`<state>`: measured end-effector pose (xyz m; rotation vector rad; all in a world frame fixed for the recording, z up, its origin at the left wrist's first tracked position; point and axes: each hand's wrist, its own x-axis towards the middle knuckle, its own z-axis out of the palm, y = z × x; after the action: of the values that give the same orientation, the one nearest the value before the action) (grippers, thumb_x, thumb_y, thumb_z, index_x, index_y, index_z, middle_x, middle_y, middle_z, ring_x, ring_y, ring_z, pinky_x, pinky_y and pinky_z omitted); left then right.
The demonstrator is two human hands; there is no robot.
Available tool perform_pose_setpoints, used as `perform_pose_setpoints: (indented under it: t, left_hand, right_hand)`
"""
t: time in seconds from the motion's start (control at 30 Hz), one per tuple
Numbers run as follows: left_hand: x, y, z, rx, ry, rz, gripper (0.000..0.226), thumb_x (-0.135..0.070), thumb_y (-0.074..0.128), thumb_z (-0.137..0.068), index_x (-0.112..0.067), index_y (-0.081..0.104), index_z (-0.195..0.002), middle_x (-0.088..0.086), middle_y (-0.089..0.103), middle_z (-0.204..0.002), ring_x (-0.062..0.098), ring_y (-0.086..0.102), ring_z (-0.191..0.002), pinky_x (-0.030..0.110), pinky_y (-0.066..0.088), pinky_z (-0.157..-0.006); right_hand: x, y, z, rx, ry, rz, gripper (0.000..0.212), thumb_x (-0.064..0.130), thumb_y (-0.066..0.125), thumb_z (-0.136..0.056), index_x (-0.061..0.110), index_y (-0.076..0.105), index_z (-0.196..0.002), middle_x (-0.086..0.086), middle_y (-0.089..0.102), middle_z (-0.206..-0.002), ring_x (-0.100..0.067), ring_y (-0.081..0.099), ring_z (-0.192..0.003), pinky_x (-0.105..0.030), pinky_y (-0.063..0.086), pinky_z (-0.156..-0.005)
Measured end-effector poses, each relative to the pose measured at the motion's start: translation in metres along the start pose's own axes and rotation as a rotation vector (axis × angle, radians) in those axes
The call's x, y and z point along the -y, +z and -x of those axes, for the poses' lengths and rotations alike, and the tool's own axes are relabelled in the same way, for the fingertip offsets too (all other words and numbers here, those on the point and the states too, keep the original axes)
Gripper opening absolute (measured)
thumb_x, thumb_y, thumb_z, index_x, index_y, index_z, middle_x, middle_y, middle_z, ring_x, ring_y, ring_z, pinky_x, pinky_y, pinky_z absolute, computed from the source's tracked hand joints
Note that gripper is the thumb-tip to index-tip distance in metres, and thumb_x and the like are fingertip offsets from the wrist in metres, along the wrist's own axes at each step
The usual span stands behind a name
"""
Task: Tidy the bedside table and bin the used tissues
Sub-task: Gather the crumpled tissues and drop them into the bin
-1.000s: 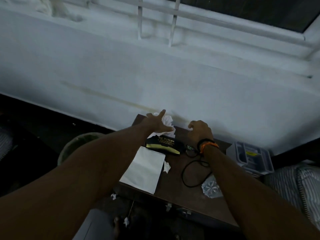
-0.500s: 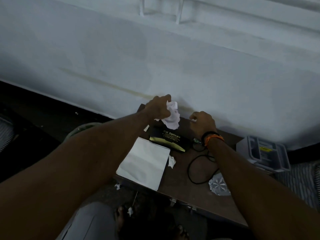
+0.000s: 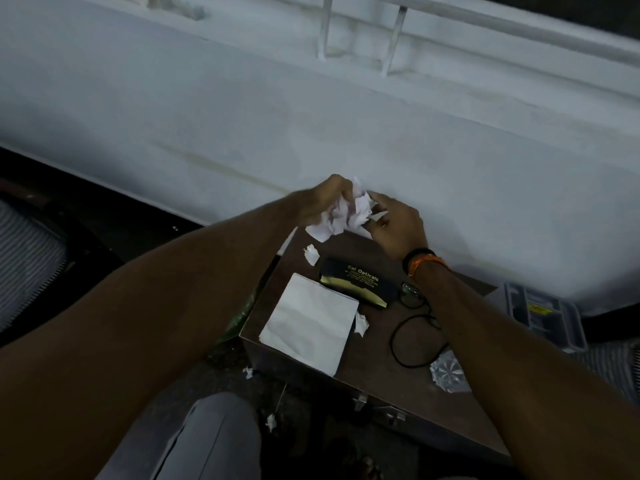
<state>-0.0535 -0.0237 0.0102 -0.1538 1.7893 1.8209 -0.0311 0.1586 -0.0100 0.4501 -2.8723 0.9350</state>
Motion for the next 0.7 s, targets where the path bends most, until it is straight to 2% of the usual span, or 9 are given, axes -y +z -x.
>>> perform_pose_setpoints:
  t: [0.1, 0.23, 0.33, 0.37, 0.43, 0.5, 0.57, 0.63, 0.7]
  left_hand:
    - [0.008, -0.034, 0.012, 0.055, 0.054, 0.058, 0.028, -0.030, 0.054, -0.079, -0.009, 0.058, -0.061, 0.006, 0.052, -0.055, 0.015, 0.042, -0.051, 0.025, 0.033, -0.054]
    - [0.023, -0.080, 0.043, 0.009, 0.179, 0.187, 0.018, -0.025, 0.052, -0.088, -0.010, 0.057, -0.080, 0.009, 0.057, -0.067, 0.017, 0.048, -0.054, 0.022, 0.038, -0.047]
    - [0.052, -0.129, 0.064, -0.289, 0.210, 0.128, 0.014, -0.024, 0.060, -0.088, -0.010, 0.065, -0.090, 0.008, 0.066, -0.076, 0.019, 0.056, -0.064, 0.023, 0.045, -0.051]
    - [0.066, -0.148, 0.071, -0.413, 0.200, 0.097, 0.021, -0.025, 0.067, -0.084, -0.012, 0.067, -0.100, 0.009, 0.070, -0.091, 0.020, 0.062, -0.076, 0.026, 0.050, -0.061]
    - [0.097, -0.180, 0.083, -0.632, 0.104, 0.101, 0.052, -0.024, 0.081, -0.071, -0.018, 0.061, -0.119, 0.010, 0.064, -0.118, 0.025, 0.063, -0.101, 0.037, 0.055, -0.083]
    - [0.129, -0.202, 0.093, -0.797, 0.024, 0.068, 0.060, -0.023, 0.090, -0.060, -0.015, 0.064, -0.113, 0.010, 0.065, -0.112, 0.025, 0.064, -0.100, 0.041, 0.056, -0.087]
    - [0.160, -0.218, 0.100, -0.856, -0.003, 0.027, 0.046, -0.025, 0.093, -0.054, -0.011, 0.070, -0.091, 0.009, 0.070, -0.092, 0.023, 0.066, -0.087, 0.040, 0.058, -0.082]
    - [0.185, -0.223, 0.105, -0.889, 0.012, 0.008, 0.026, -0.019, 0.091, -0.060, -0.013, 0.070, -0.074, 0.006, 0.069, -0.075, 0.020, 0.064, -0.076, 0.034, 0.056, -0.076]
    - [0.212, -0.227, 0.104, -0.917, -0.009, -0.027, 0.019, -0.017, 0.087, -0.067, -0.017, 0.068, -0.070, 0.002, 0.065, -0.069, 0.018, 0.062, -0.074, 0.030, 0.052, -0.070]
  right_hand:
    - [0.025, 0.014, -0.011, -0.036, -0.073, 0.036, 0.045, 0.032, 0.073, -0.084, 0.021, 0.065, -0.127, -0.004, 0.070, -0.105, -0.018, 0.066, -0.083, -0.033, 0.055, -0.081]
    - [0.075, 0.048, -0.024, -0.070, -0.144, 0.008, 0.037, 0.027, 0.074, -0.083, 0.016, 0.070, -0.118, -0.008, 0.071, -0.104, -0.022, 0.067, -0.090, -0.035, 0.056, -0.083]
    - [0.116, 0.087, -0.026, -0.005, -0.146, -0.044, 0.033, 0.024, 0.075, -0.078, 0.019, 0.073, -0.111, -0.006, 0.072, -0.101, -0.024, 0.068, -0.090, -0.037, 0.055, -0.082]
    - [0.127, 0.103, -0.027, 0.025, -0.144, -0.037, 0.033, 0.023, 0.075, -0.077, 0.021, 0.074, -0.110, -0.006, 0.072, -0.101, -0.025, 0.068, -0.091, -0.037, 0.055, -0.082]
    - [0.145, 0.135, -0.024, 0.089, -0.151, 0.011, 0.030, 0.019, 0.071, -0.079, 0.021, 0.074, -0.109, -0.008, 0.072, -0.101, -0.029, 0.067, -0.094, -0.037, 0.054, -0.080]
    - [0.156, 0.165, -0.019, 0.154, -0.175, 0.069, 0.026, 0.018, 0.067, -0.082, 0.017, 0.074, -0.108, -0.012, 0.071, -0.102, -0.034, 0.065, -0.096, -0.038, 0.053, -0.080]
    - [0.167, 0.197, -0.012, 0.208, -0.202, 0.123, 0.023, 0.018, 0.063, -0.084, 0.012, 0.073, -0.105, -0.016, 0.071, -0.102, -0.038, 0.064, -0.096, -0.040, 0.052, -0.079]
    - [0.175, 0.225, -0.005, 0.256, -0.204, 0.158, 0.021, 0.017, 0.061, -0.086, 0.008, 0.072, -0.102, -0.018, 0.071, -0.100, -0.040, 0.064, -0.096, -0.040, 0.051, -0.077]
    - [0.180, 0.252, 0.002, 0.312, -0.162, 0.175, 0.024, 0.014, 0.059, -0.087, 0.005, 0.071, -0.106, -0.019, 0.070, -0.105, -0.040, 0.063, -0.100, -0.040, 0.051, -0.079]
